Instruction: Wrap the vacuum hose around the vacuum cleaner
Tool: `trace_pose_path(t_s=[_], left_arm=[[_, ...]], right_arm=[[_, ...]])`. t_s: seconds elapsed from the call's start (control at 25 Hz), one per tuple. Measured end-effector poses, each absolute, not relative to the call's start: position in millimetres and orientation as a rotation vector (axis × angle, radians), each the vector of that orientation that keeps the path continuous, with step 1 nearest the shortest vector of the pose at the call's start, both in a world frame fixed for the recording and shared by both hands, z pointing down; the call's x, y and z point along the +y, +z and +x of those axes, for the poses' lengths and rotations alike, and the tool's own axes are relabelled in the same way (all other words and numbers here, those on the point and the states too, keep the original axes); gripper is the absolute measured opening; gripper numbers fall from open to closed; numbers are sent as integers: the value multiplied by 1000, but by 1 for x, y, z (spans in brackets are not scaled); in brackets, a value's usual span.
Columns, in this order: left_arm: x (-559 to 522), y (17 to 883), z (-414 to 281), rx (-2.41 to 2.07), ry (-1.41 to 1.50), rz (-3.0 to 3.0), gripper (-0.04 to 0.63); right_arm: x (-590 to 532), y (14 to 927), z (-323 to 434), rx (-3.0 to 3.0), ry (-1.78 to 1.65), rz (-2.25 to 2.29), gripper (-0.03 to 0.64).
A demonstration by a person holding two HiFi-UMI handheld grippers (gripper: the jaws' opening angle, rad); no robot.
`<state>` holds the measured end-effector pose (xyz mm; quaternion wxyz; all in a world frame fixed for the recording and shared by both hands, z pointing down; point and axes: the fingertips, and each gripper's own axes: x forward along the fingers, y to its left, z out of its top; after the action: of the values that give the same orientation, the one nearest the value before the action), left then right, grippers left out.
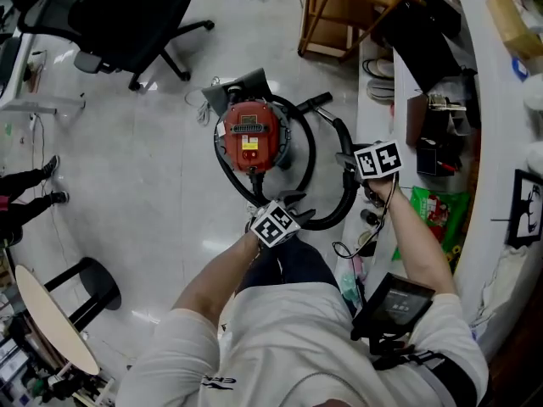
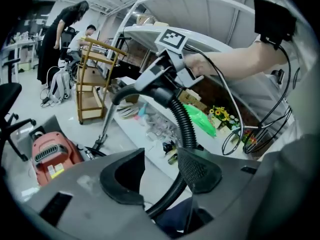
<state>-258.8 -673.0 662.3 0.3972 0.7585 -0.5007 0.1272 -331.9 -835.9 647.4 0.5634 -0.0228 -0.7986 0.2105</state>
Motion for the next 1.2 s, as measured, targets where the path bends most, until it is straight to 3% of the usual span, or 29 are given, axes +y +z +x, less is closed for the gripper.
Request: trace_pose_path(t_s=[0.4,0.84,1.2], left_arm=[[-767,666,-361,-1359,656,2107,184],[-843,705,-364,-1033,1163,2528,184],[-887,757,-359,-821,1530,2736,235]], right_arm=[[-829,657,-309,-1771,307,-114,247],[-830,656,-318,-1765,323,-118,245],[-834,652,-318,-1747,321,-145,247]])
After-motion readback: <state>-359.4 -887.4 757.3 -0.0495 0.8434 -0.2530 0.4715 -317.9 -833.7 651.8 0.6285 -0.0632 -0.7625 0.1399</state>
